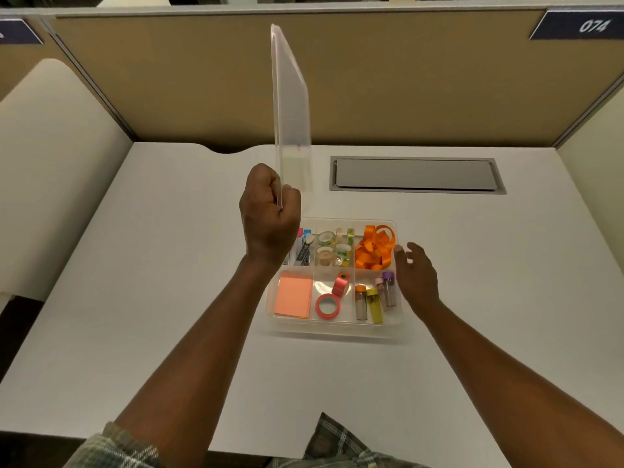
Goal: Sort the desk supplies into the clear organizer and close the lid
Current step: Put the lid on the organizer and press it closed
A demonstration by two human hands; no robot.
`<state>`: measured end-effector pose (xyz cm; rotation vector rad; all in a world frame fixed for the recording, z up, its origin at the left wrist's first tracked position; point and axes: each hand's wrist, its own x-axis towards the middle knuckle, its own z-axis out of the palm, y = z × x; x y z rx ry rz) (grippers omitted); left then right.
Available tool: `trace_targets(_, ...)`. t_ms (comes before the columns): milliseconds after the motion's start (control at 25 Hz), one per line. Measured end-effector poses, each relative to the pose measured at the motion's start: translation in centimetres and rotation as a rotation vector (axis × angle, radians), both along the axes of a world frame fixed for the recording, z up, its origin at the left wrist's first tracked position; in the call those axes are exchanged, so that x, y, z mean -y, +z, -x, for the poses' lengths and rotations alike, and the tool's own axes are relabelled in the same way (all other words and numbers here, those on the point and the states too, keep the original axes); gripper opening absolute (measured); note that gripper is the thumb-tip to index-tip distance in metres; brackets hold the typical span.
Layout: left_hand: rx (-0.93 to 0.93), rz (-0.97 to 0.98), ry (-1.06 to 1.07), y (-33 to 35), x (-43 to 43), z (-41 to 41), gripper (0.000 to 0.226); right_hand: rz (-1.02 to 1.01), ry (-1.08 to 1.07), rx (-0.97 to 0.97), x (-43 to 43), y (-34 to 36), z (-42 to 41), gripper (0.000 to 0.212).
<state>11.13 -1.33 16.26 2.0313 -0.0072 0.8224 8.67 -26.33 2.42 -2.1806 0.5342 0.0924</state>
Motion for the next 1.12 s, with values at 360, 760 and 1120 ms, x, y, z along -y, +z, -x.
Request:
trace_targets(360, -0.411, 0.76, -0.114, -2.8, 0.6, 3.6, 0.037, -0.578, -0.15, 0.002, 2.8, 4.9, -2.6, 0.04)
trace_targets(760, -0.828, -0.086, 0.118, -12.7, -2.3, 6.4, 0.043, 0.172, 0.007, 0.011, 2.2, -3.9, 6.0, 0.027)
trace_targets(1120, -1.008, -0.122, 0.139, -14.2, -4.0, 6.7, 0.048, 0.164, 0.037, -0.055, 1.3, -3.1, 6.3, 0.033)
